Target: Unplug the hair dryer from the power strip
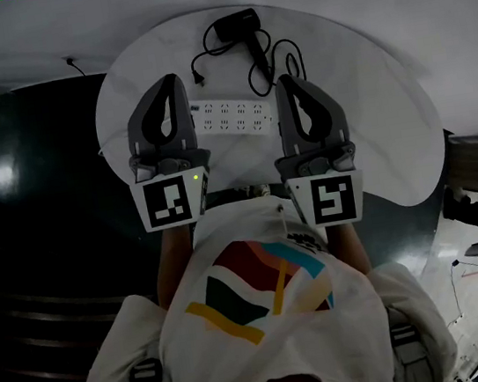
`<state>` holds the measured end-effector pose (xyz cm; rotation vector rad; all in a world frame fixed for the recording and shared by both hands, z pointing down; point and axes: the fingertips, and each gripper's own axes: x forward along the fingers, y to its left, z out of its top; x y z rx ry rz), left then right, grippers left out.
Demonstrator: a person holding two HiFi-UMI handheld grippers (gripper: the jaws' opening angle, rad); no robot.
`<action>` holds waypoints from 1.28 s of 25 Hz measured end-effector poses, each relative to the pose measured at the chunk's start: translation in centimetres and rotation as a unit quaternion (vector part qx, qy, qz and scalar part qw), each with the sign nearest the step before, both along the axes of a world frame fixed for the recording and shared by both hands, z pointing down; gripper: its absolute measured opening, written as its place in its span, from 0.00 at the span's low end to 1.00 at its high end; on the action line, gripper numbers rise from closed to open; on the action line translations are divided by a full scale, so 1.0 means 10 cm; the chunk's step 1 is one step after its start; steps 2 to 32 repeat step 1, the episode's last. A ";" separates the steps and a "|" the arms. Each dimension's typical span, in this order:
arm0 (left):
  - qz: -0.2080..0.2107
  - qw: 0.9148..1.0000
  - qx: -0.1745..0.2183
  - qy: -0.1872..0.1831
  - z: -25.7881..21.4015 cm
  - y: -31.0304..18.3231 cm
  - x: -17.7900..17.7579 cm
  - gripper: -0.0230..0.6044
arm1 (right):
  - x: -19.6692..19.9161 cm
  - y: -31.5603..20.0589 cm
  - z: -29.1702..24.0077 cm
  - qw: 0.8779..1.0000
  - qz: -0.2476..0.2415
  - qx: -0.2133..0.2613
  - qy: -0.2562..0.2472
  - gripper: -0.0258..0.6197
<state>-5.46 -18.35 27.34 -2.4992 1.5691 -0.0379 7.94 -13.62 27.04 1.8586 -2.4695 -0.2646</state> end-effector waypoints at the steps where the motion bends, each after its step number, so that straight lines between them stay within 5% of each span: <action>1: -0.001 1.000 -0.001 0.000 0.01 0.00 -0.01 0.04 | 0.00 0.00 0.01 1.000 0.000 -0.001 0.001 0.06; 32: -0.001 1.000 -0.001 0.000 0.01 0.00 -0.01 0.04 | 0.00 0.00 0.01 1.000 0.000 -0.001 0.001 0.06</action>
